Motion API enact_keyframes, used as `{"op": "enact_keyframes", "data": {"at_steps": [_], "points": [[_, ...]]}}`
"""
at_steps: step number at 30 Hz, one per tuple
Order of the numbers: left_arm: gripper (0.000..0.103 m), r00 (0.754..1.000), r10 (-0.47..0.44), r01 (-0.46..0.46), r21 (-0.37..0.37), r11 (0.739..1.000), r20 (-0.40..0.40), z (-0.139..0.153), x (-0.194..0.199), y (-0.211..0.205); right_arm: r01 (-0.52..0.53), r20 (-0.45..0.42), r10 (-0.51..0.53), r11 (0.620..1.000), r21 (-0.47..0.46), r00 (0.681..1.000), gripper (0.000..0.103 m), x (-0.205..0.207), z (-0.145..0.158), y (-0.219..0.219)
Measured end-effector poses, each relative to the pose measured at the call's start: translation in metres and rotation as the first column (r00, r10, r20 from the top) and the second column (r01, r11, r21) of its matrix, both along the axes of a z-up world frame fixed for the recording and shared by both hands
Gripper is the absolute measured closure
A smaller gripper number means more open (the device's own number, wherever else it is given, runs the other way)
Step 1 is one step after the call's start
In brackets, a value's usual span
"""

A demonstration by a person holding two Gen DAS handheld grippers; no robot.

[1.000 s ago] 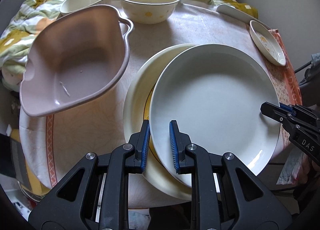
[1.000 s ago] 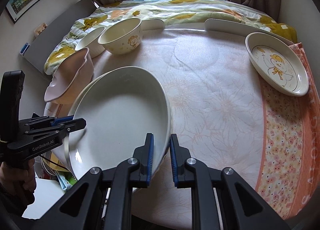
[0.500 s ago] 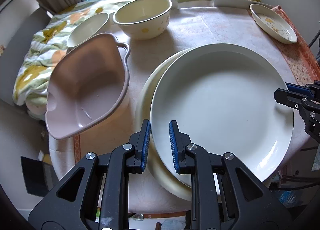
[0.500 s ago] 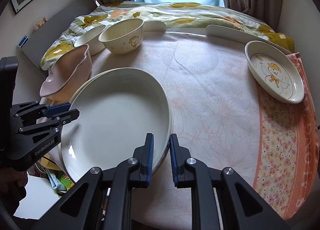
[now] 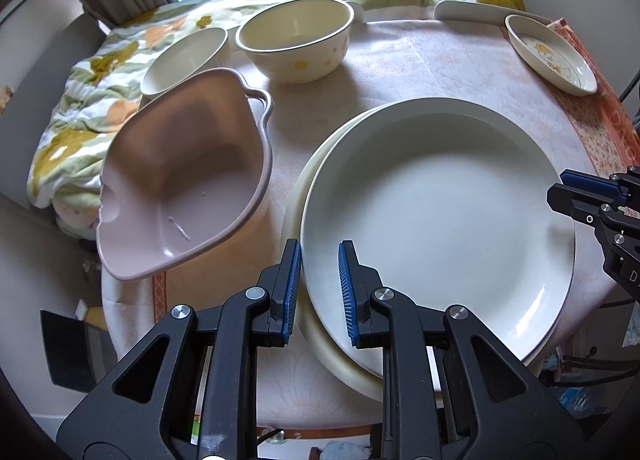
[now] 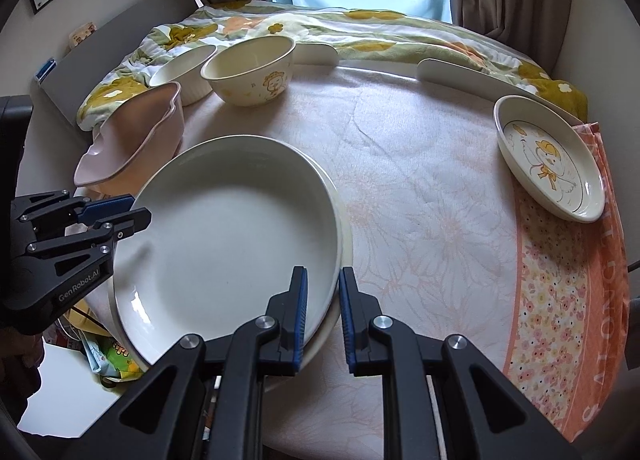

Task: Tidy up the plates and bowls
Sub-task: 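Lower the white plate with both grippers onto the yellow lion plate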

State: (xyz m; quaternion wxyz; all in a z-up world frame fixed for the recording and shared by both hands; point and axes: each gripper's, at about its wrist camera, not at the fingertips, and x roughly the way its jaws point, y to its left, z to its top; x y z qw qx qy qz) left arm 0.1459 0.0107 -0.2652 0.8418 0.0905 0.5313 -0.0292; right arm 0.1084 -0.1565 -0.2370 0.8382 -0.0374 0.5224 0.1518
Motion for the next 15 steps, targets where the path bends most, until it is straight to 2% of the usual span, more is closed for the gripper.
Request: {"op": "enact_keyframes", "data": {"at_steps": [11,15], "points": [[0.086,1.000,0.001,-0.001,-0.006,1.000,0.005,0.000,-0.003,0.002,0.024,0.002,-0.025,1.000,0.015,1.000,0.088,-0.004,0.001,0.000],[0.086,1.000,0.013,-0.012,-0.027,1.000,0.025,0.013,-0.005,0.005,0.040,0.011,-0.040,0.999,0.026,0.999,0.088,-0.006,0.008,-0.002]]}}
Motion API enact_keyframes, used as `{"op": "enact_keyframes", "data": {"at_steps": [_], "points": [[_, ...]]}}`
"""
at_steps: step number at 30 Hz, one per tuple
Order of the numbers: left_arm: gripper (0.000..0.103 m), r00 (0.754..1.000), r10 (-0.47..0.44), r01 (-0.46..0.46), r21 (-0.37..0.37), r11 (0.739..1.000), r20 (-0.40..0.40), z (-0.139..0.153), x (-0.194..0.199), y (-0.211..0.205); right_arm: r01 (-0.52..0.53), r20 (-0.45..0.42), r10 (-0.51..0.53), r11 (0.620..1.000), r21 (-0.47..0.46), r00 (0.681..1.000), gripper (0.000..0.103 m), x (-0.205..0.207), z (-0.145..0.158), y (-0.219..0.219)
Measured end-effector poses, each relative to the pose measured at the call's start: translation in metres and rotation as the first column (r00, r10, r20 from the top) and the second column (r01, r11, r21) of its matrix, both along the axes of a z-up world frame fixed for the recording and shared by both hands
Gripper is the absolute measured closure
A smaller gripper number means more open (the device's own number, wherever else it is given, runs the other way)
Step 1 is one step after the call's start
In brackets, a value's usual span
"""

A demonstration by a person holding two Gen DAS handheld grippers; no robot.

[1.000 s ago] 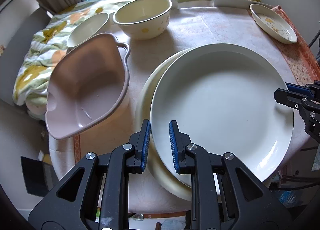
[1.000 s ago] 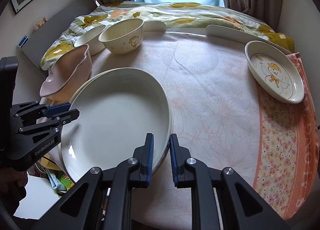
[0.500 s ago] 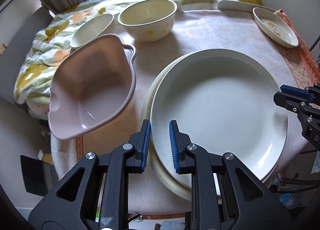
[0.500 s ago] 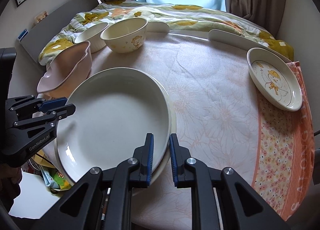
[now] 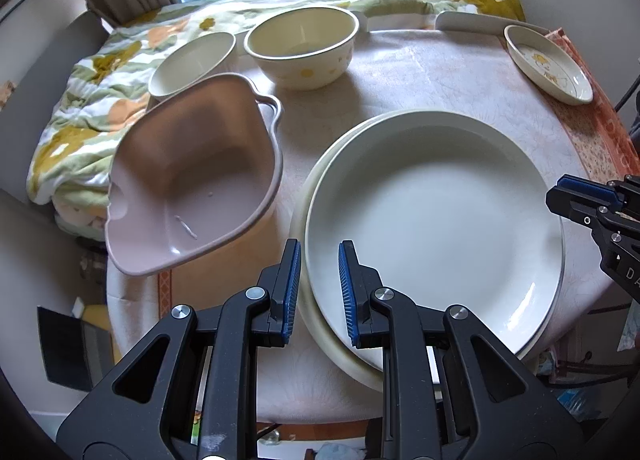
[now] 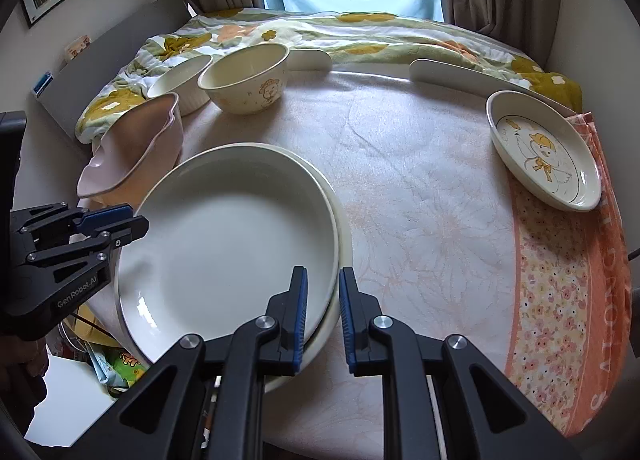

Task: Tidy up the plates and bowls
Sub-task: 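Lower the white plate with both grippers onto the yellow lion plate, then open both grippers, move to the duck-print plate and grip its rim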

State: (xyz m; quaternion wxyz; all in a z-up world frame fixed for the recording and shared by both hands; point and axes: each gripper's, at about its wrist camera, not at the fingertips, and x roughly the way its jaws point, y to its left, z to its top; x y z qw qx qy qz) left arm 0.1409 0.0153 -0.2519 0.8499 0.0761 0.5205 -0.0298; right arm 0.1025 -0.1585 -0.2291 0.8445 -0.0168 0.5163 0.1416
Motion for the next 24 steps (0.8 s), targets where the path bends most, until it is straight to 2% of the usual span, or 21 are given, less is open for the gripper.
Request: {"op": "enact_keyframes", "data": {"at_steps": [2,4,5,6,7,8,10,13,16,19,22,24], "points": [[0.086,1.000,0.008,-0.007,-0.016,1.000,0.022,0.014,0.000,0.002,0.015,0.005,-0.015,1.000,0.012,1.000,0.088,0.000,0.007,-0.004],[0.081,0.999,0.013,-0.011,-0.038,0.999,0.050,0.032,0.001,0.002,0.035,0.010,-0.035,0.999,0.036,0.999,0.088,0.002,0.017,-0.009],[0.063,0.998,0.012,-0.009,-0.048,0.999,0.069,0.042,0.002,0.001,0.044,0.014,-0.044,0.998,0.050,0.999,0.088,0.002,0.022,-0.013],[0.028,0.996,0.011,-0.006,-0.054,0.999,0.093,0.052,0.003,0.000,0.053,0.025,-0.055,0.997,0.058,0.998,0.088,0.002,0.029,-0.016],[0.012,0.991,0.010,-0.003,-0.057,0.998,0.132,0.063,0.003,-0.002,0.064,0.039,-0.067,0.996,0.064,0.997,0.081,0.001,0.036,-0.021],[0.000,0.983,0.009,0.002,-0.061,0.998,0.183,0.076,0.002,-0.003,0.077,0.057,-0.081,0.995,0.066,0.995,0.071,0.000,0.043,-0.026],[0.000,0.967,-0.022,0.042,-0.077,0.996,0.252,0.099,0.003,-0.008,0.105,0.096,-0.113,0.991,0.080,0.989,0.000,-0.003,0.058,-0.037],[0.000,0.958,-0.079,0.107,-0.089,0.990,0.275,0.120,0.017,-0.024,0.158,0.164,-0.179,0.978,0.135,0.970,0.000,-0.011,0.078,-0.060],[0.000,0.949,-0.153,0.198,-0.142,0.970,0.275,0.136,0.039,-0.042,0.241,0.167,-0.268,0.957,0.164,0.949,0.000,-0.017,0.097,-0.088],[0.000,0.929,-0.252,0.318,-0.237,0.918,0.271,0.148,0.068,-0.067,0.325,0.147,-0.340,0.939,0.114,0.929,0.000,-0.019,0.117,-0.118],[0.000,0.909,-0.333,0.398,-0.288,0.871,0.250,0.153,0.102,-0.100,0.436,0.207,-0.451,0.892,0.116,0.868,0.000,-0.024,0.137,-0.151],[0.000,0.896,-0.379,0.439,-0.333,0.835,0.229,0.154,0.125,-0.122,0.469,0.213,-0.481,0.876,0.107,0.850,0.000,-0.018,0.141,-0.169]]}}
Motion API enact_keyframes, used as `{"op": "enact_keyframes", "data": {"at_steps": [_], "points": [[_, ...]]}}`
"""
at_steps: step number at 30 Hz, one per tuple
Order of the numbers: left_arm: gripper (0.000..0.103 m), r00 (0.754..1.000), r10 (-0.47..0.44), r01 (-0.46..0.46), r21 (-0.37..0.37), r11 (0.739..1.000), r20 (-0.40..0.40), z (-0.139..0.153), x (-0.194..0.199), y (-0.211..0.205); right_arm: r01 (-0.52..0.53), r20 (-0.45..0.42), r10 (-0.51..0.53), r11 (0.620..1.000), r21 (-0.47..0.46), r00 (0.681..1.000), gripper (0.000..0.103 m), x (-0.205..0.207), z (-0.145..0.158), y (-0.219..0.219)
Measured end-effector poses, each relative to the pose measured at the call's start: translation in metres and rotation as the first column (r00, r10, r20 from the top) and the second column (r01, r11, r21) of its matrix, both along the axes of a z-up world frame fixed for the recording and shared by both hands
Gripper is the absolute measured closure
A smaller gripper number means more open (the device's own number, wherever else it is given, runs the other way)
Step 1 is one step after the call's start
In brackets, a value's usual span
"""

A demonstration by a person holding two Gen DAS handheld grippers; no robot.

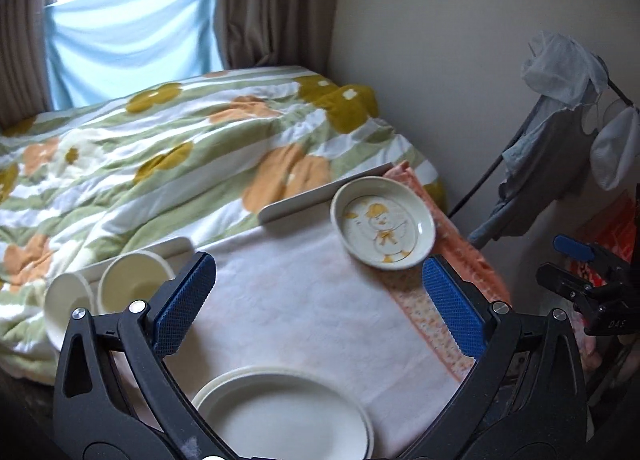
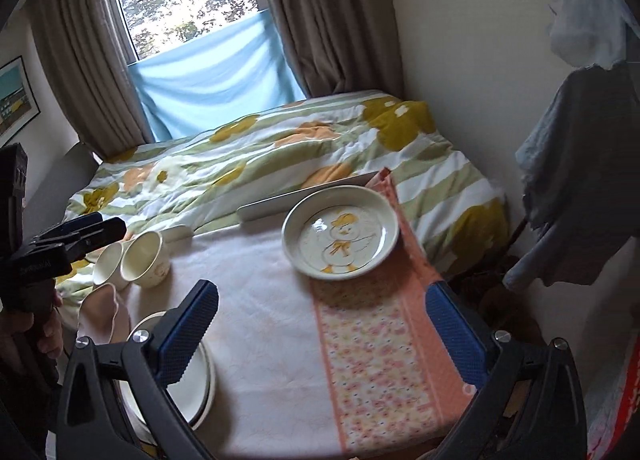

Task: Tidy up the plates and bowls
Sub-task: 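Open both grippers, move to the duck-print plate and grip its rim, then lift the duck-print plate with both grippers toward the plate stack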

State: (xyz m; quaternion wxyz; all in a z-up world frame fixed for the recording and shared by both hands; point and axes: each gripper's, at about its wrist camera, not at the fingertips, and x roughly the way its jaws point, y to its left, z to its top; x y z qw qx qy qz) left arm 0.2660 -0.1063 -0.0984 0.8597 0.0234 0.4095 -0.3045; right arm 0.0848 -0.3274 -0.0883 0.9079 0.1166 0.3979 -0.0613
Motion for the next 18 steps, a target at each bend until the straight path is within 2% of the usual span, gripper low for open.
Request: {"op": "enact_keyframes", "data": {"at_steps": [3,5,6,8,10,11,12,16,18], "points": [[0.000,0.998,-0.044,0.044,-0.018,0.999,-0.048,-0.011,0.034,-0.031,0.062,-0.018,-0.061,0.993,0.103,0.998,0.000,0.021,-0.014,-0.033],[0.000,0.993,-0.068,0.068,-0.007,0.998,-0.093,-0.028,0.057,-0.052,0.126,-0.084,-0.113,0.977,0.173,0.990,0.000,0.039,-0.042,-0.056],[0.001,0.990,-0.077,0.078,-0.001,0.997,-0.120,-0.038,0.068,-0.061,0.152,-0.109,-0.132,0.966,0.209,0.985,0.002,0.046,-0.057,-0.066],[0.002,0.978,-0.099,0.102,0.002,0.995,-0.186,-0.064,0.092,-0.080,0.190,-0.143,-0.155,0.940,0.282,0.978,0.011,0.061,-0.087,-0.081],[0.009,0.960,-0.107,0.113,0.010,0.994,-0.258,-0.091,0.111,-0.098,0.202,-0.175,-0.150,0.921,0.332,0.973,0.027,0.075,-0.110,-0.089],[0.017,0.950,-0.111,0.119,0.010,0.993,-0.292,-0.105,0.119,-0.106,0.204,-0.186,-0.147,0.918,0.341,0.971,0.030,0.082,-0.120,-0.091],[0.024,0.939,-0.115,0.126,0.014,0.992,-0.323,-0.118,0.125,-0.113,0.210,-0.198,-0.147,0.915,0.346,0.969,0.032,0.089,-0.129,-0.093],[0.038,0.910,-0.123,0.152,0.043,0.987,-0.395,-0.158,0.144,-0.138,0.219,-0.216,-0.143,0.895,0.388,0.966,0.033,0.111,-0.154,-0.099],[0.045,0.901,-0.131,0.164,0.047,0.985,-0.413,-0.168,0.150,-0.146,0.224,-0.235,-0.138,0.892,0.392,0.962,0.040,0.120,-0.164,-0.102]]}}
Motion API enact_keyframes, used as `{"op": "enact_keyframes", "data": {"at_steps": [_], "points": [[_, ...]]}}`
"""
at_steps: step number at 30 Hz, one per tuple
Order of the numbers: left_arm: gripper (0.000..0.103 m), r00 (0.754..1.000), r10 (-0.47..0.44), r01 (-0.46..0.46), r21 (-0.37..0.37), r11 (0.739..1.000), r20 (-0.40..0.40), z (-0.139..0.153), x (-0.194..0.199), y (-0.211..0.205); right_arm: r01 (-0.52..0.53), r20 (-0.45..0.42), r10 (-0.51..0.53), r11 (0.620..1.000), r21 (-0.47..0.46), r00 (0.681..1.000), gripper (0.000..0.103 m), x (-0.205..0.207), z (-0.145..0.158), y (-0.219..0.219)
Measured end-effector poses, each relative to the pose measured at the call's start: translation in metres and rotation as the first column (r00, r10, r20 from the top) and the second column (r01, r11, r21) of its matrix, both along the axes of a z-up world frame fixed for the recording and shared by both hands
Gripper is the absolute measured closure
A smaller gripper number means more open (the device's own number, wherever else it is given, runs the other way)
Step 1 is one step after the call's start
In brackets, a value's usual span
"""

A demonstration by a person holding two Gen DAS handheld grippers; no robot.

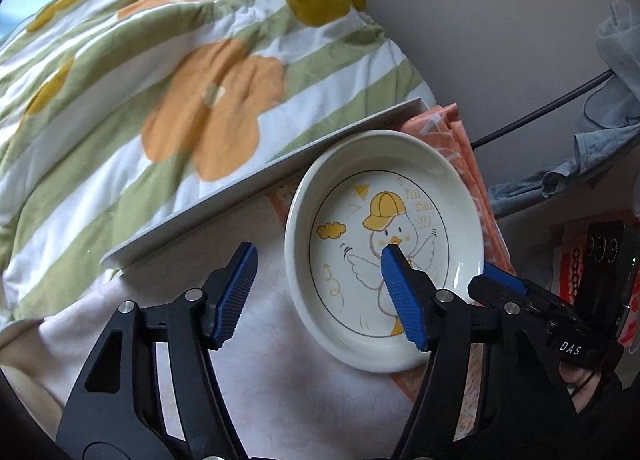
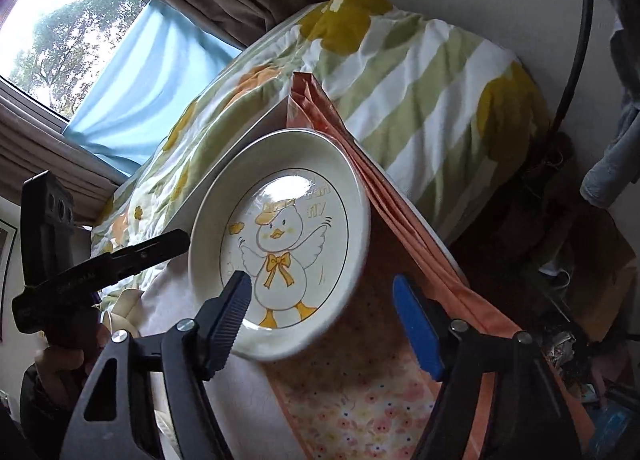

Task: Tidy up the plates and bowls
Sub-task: 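Lift the duck-print plate with both grippers toward the plate stack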

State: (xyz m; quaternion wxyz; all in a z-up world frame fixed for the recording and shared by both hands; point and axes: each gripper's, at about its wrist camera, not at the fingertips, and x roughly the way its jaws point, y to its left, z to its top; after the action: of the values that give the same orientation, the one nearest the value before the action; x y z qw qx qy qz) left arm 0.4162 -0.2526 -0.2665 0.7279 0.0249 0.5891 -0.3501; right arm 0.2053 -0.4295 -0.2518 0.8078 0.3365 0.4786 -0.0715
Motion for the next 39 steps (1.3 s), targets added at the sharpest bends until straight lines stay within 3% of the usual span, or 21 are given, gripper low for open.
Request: {"op": "enact_keyframes", "data": {"at_steps": [5,8,10,14,16,23,28,39], "points": [[0.064,0.999,-0.024,0.025,0.026,0.999,-0.026,-0.017,0.011,-0.011,0.023,-0.009,-0.024,1.000,-0.016,1.000,0.045,0.008,-0.007,-0.006],[0.077,0.999,-0.023,0.025,0.042,0.999,-0.038,-0.023,0.016,-0.013,0.037,-0.021,-0.038,0.998,-0.041,0.999,0.059,0.009,-0.008,-0.006],[0.080,0.999,-0.031,0.033,0.047,0.998,-0.035,-0.024,0.017,-0.014,0.042,-0.030,-0.043,0.999,-0.035,0.999,0.074,0.010,-0.011,-0.007],[0.091,0.999,-0.041,0.042,0.073,0.996,-0.012,-0.025,0.017,-0.015,0.044,-0.041,-0.045,0.998,-0.044,0.998,0.087,0.014,-0.016,-0.008],[0.092,0.999,-0.037,0.038,0.063,0.997,-0.014,-0.025,0.018,-0.013,0.046,-0.047,-0.048,0.998,-0.051,0.998,0.092,0.014,-0.017,-0.008],[0.092,0.999,-0.032,0.030,0.078,0.996,0.024,-0.016,0.012,-0.012,0.028,-0.048,-0.032,0.998,-0.064,0.998,0.092,0.012,-0.015,-0.008],[0.092,0.999,-0.010,0.006,0.067,0.998,0.054,0.004,0.002,-0.003,0.021,-0.014,-0.023,0.996,-0.086,1.000,0.092,0.009,0.002,-0.003],[0.092,0.983,0.094,-0.095,-0.001,0.996,0.158,0.088,-0.047,0.051,-0.062,0.085,0.073,0.990,-0.124,0.994,0.092,-0.012,0.074,0.026]]}}
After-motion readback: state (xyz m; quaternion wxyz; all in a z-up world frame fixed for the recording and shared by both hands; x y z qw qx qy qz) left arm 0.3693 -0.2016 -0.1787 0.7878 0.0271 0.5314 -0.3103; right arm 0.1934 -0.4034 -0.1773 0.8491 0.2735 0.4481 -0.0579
